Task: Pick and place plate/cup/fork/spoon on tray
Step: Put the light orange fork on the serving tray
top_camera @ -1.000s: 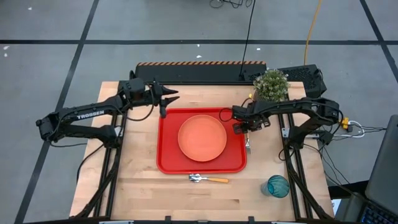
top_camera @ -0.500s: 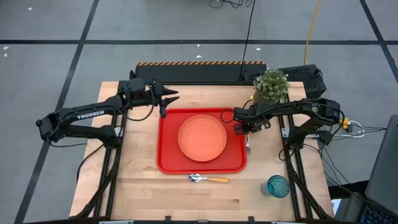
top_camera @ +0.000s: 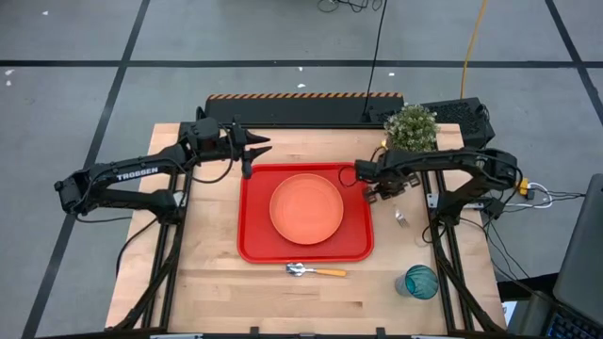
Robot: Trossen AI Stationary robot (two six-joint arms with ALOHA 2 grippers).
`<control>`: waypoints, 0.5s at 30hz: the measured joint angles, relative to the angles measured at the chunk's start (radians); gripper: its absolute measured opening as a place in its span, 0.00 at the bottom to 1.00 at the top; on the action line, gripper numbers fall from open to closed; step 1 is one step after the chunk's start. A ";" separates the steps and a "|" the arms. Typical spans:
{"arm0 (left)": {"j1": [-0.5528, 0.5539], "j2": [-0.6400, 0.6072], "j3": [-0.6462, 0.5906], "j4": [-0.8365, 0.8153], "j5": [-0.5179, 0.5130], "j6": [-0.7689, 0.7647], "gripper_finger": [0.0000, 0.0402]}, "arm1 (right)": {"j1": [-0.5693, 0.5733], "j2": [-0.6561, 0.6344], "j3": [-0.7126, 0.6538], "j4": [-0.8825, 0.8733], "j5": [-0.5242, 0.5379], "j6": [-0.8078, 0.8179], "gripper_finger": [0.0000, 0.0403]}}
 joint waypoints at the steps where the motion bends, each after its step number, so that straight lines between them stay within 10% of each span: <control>1: 0.000 0.000 0.000 -0.001 0.000 0.000 0.29 | 0.000 -0.013 0.025 -0.027 0.012 -0.013 0.08; 15: 0.007 0.000 0.000 -0.003 0.002 0.003 0.29 | 0.099 -0.096 0.352 -0.032 0.072 -0.810 0.08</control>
